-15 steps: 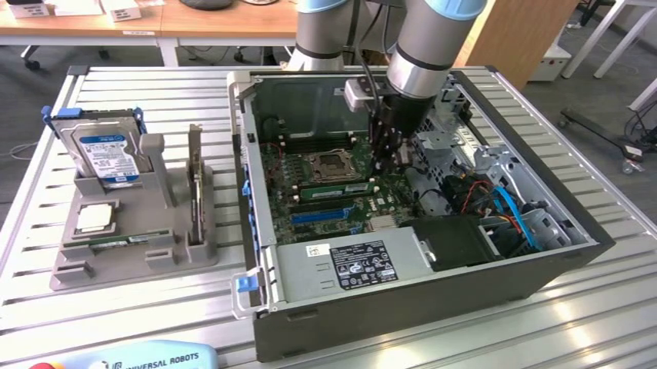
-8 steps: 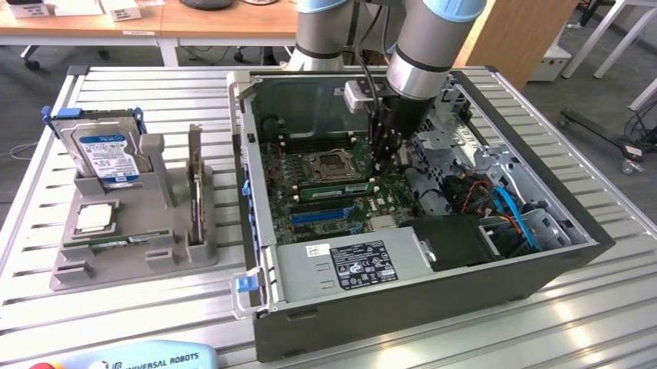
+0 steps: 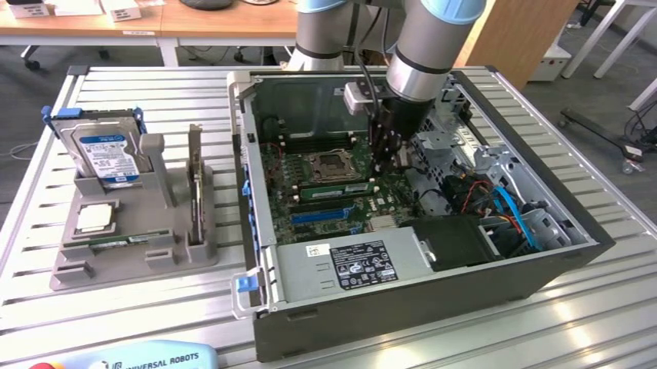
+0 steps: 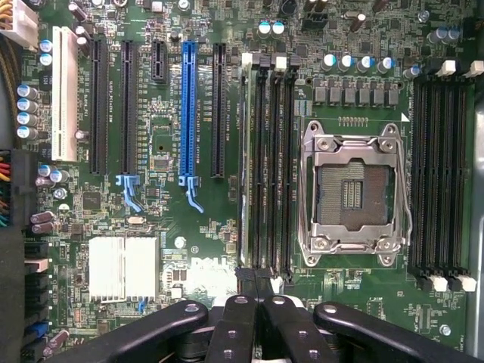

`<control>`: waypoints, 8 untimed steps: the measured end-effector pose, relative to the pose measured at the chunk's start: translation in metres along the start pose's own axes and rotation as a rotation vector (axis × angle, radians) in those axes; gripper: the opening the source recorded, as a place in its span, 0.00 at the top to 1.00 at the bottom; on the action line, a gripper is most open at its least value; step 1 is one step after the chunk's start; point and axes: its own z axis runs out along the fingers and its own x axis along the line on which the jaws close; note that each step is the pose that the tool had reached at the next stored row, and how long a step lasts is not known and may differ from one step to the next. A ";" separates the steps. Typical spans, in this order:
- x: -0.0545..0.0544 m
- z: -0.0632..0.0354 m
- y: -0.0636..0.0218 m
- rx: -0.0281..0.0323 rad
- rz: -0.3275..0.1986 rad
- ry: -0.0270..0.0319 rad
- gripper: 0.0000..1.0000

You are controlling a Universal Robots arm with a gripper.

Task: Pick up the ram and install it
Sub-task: 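Press down the ram until it locks into place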

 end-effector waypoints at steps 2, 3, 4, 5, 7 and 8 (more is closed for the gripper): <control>0.001 0.0001 0.0000 0.0001 0.000 -0.0002 0.90; 0.001 0.0000 0.0000 0.0001 0.000 -0.0002 0.90; 0.001 0.0000 0.0000 0.0001 0.000 -0.0002 0.90; 0.001 0.0005 0.0000 0.0001 0.000 0.0000 0.90; 0.001 0.0023 -0.0001 0.0001 0.000 -0.0001 0.90; 0.001 0.0027 -0.0001 0.0000 0.000 0.0000 0.90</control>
